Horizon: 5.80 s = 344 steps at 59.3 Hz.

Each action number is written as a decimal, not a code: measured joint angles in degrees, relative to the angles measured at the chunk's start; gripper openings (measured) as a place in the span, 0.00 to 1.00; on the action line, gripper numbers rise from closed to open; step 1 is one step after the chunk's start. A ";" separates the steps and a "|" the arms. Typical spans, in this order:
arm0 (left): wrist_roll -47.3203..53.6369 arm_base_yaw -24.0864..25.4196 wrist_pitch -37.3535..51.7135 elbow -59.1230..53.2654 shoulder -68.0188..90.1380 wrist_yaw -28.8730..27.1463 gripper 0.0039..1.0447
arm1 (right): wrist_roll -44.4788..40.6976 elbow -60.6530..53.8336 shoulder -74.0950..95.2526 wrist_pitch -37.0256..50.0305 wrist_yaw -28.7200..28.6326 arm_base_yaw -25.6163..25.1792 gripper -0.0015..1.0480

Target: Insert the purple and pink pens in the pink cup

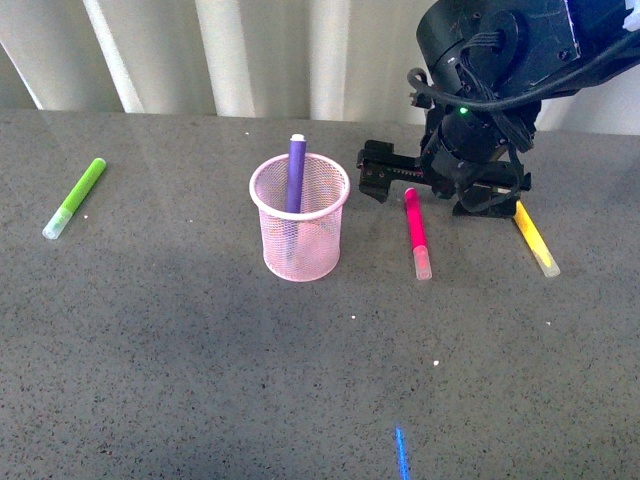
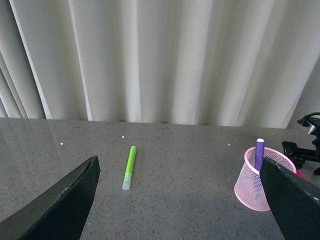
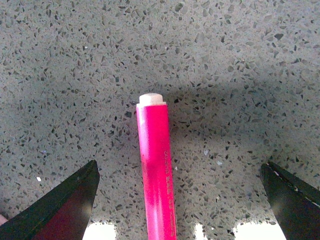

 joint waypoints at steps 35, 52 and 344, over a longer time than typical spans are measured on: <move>0.00 0.00 0.00 0.00 0.00 0.00 0.94 | 0.20 1.64 2.01 0.63 -1.31 -2.16 0.12; 0.00 0.00 0.00 0.00 0.00 0.00 0.94 | 0.92 0.15 1.27 4.15 -2.64 -2.60 0.11; 0.00 0.00 0.00 0.00 0.00 0.00 0.94 | -23.10 -90.36 -121.46 32.33 -3.06 -17.03 0.03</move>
